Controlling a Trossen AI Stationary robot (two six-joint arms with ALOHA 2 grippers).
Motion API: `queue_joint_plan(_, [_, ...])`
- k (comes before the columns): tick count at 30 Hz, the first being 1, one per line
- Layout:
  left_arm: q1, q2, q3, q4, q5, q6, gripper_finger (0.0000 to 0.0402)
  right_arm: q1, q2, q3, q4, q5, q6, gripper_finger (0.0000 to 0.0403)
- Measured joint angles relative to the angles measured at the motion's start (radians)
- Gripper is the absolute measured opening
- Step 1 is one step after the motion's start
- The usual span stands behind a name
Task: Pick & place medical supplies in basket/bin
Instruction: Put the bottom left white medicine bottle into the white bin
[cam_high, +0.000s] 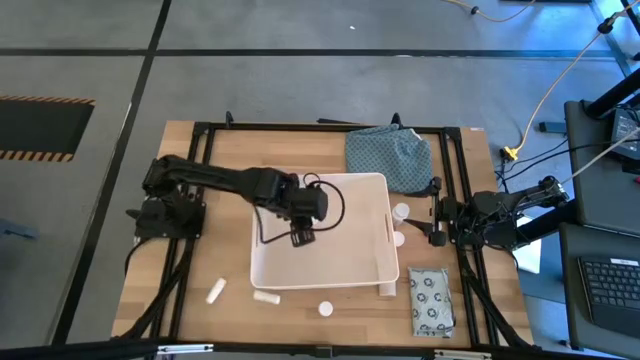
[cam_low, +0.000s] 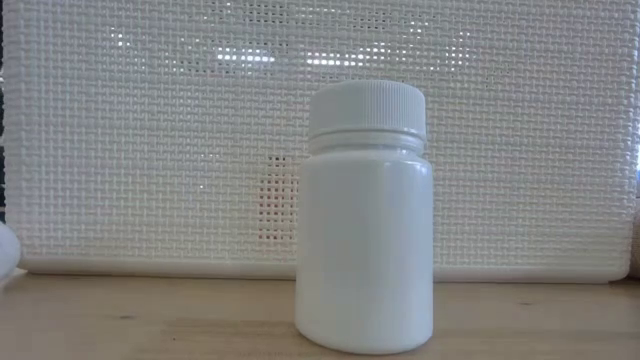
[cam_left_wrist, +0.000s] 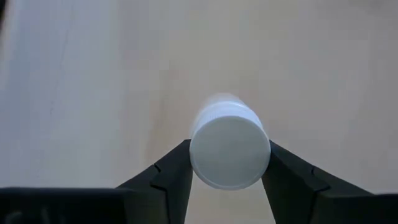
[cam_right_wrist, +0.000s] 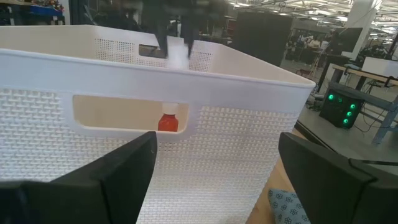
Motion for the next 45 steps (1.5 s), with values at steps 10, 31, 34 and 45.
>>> queue_joint_plan(10, [0.111,0.000,-0.130,0.273,0.103,0.066,0.0159,0.000,0.000,0.000,0.000,0.000,0.000,0.0338])
queue_joint_plan(31, [0.118,0.143,-0.130,0.264,0.121,0.139,0.0162,0.000,0.000,0.000,-0.001,0.000,0.000,0.0338])
queue_joint_plan(34, [0.117,0.157,-0.131,0.261,0.121,0.128,0.0165,0.000,0.000,0.000,-0.001,0.000,0.000,0.0338])
queue_joint_plan(45, [0.115,0.235,-0.131,0.248,0.127,0.120,0.0165,0.000,0.000,0.000,0.000,0.000,0.000,0.0338])
